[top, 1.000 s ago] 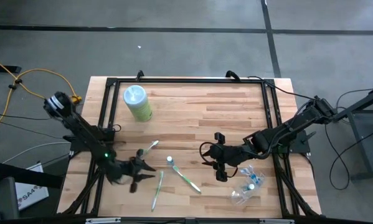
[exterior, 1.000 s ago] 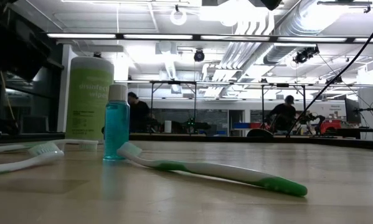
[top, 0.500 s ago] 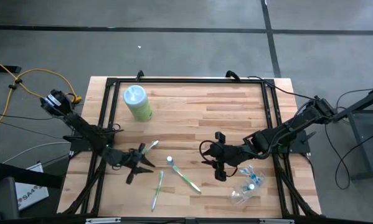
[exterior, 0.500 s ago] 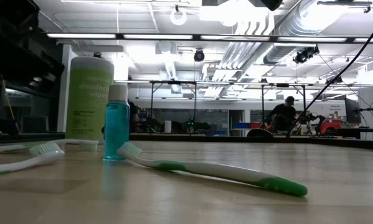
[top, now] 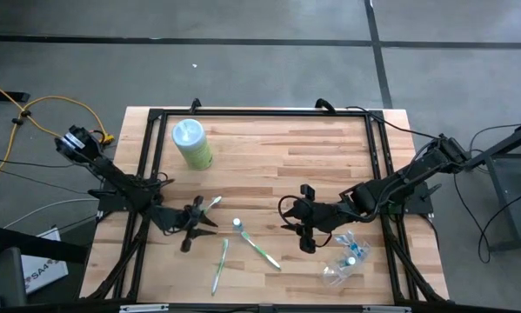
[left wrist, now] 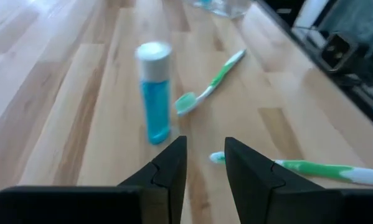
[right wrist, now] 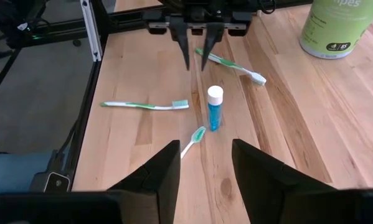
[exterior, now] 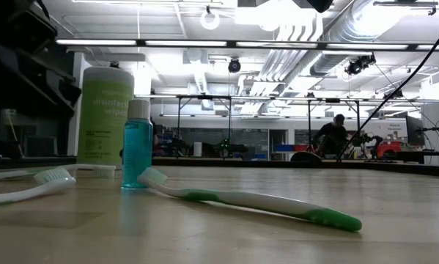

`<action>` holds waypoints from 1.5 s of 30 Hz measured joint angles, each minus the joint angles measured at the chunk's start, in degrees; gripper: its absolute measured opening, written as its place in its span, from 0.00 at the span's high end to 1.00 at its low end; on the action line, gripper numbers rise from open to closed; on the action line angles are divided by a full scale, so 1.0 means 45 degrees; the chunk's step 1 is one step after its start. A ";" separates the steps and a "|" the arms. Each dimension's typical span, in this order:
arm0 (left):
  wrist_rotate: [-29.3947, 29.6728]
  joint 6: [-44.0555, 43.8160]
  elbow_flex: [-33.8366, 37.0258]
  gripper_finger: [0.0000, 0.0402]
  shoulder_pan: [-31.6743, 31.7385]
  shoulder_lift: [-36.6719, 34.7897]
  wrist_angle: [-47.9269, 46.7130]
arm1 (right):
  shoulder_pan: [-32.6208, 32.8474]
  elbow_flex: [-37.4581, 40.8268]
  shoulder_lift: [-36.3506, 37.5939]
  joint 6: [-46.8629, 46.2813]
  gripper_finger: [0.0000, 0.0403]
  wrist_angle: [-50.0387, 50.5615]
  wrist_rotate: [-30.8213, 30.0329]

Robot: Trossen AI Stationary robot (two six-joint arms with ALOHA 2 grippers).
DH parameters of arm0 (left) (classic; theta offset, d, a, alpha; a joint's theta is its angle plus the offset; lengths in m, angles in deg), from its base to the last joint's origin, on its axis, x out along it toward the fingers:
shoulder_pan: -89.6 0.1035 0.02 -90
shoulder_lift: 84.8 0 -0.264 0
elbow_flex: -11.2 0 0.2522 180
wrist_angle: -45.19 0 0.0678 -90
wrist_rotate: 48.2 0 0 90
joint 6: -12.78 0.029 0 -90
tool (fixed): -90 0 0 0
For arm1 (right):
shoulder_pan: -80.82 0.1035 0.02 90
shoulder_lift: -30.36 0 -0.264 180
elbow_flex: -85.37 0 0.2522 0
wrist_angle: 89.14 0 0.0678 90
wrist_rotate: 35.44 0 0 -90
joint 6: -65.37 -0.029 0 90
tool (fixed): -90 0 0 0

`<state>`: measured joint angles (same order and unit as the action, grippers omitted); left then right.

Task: Pick & Place toothbrushing station
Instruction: Put the blue mouthwash bottle into the middle section of the transparent organizer

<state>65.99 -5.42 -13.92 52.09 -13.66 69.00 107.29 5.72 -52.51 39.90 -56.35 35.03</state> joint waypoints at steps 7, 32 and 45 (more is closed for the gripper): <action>-0.0176 -0.1621 -0.0001 0.74 0.0642 0.0314 -0.0726 | 0.0002 -0.0002 0.0000 0.0000 0.66 0.0005 0.0001; -0.2225 0.0058 -0.0015 0.69 0.3122 0.3473 0.3305 | 0.0005 -0.0001 0.0000 0.0049 0.66 0.0101 0.0049; -0.3653 0.0516 -0.0034 0.69 0.3871 0.5987 0.6696 | 0.0005 -0.0001 0.0000 0.0050 0.66 0.0102 0.0381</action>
<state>49.55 -3.10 -14.07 69.51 13.28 99.13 107.32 5.72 -52.51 40.12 -55.89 36.74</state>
